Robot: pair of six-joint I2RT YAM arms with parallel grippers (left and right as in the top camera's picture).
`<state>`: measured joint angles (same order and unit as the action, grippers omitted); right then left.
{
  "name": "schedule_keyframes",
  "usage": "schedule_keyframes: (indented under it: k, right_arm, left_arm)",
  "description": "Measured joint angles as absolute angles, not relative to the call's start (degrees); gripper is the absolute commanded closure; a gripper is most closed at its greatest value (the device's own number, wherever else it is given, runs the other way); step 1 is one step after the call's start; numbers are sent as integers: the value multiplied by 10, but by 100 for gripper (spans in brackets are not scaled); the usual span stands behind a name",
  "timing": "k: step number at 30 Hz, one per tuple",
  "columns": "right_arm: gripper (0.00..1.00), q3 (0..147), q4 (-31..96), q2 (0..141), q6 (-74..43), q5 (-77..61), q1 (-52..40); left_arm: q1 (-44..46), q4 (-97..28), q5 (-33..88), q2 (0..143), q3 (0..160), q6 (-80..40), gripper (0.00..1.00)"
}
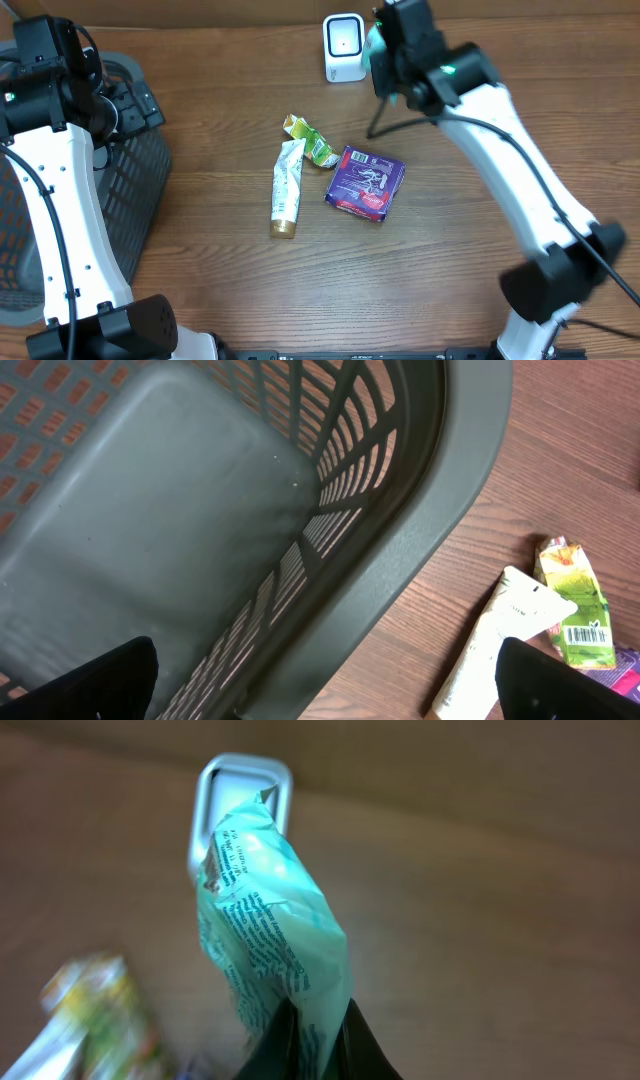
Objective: Scan the item barcode
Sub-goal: 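Carry the mint-green packet to the scanner and hold it before the window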
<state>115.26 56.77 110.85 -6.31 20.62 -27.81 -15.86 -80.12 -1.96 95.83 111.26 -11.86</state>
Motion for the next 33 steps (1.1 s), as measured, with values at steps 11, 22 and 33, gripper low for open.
schedule_keyframes:
  k: [11,22,33]
  right_arm:
    - [96,1172,222,1261,361,449,-309]
    - [96,1172,86,1315,638,422,-308]
    - [96,1172,-13,1370,707,370,-301]
  left_arm:
    - [-159,-802,-20,958,1113,-119,1]
    - [-159,-802,-20,958,1113,-119,0]
    - [-159,-802,-20,958,1113,-119,0]
